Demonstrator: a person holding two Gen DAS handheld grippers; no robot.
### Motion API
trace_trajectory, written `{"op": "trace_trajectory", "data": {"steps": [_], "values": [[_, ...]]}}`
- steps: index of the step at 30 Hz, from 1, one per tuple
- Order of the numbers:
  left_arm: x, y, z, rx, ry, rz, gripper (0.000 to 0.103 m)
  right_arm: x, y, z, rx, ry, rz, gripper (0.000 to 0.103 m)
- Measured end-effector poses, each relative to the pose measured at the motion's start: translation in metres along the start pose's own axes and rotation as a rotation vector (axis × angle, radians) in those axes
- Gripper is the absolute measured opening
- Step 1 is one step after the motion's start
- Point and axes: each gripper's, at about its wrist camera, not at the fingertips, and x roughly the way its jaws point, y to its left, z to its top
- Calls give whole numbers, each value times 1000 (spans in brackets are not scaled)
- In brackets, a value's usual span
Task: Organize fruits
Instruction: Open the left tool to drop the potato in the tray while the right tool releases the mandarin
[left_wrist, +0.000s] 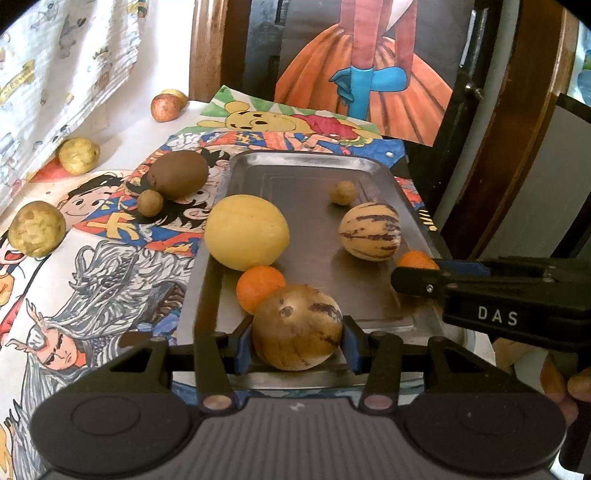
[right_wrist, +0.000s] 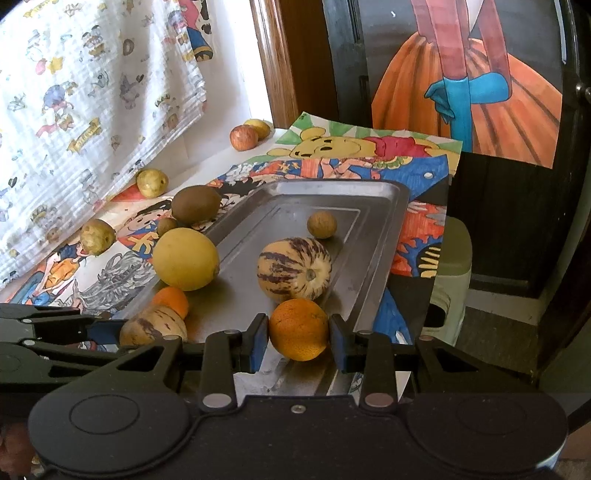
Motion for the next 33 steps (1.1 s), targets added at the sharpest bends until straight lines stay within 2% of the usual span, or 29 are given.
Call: {"op": "trace_trajectory", "data": {"steps": [12, 20, 23, 25, 27, 31, 33], "values": [[-6, 0, -3, -24, 11, -1, 54, -1, 2, -2, 6, 7, -1, 38], [-24, 3, -7, -41, -18, 5, 58, -17, 5, -2, 4, -23, -14, 49], [-35, 6, -8, -55, -41, 25, 68, -25, 7, -2, 1, -36, -21, 54], [-44, 8, -9, -66, -61, 51, 80, -31, 9, -3, 0, -46, -25, 59], [-53, 10, -9, -73, -79, 71, 83, -38, 12, -4, -1, -57, -27, 63], [-72, 17, -12, -108, -106, 94, 98, -52, 21, -6, -8, -77, -31, 73], [-82, 18, -13, -113, -121, 122, 102, -60, 25, -7, -8, -87, -28, 78]]}}
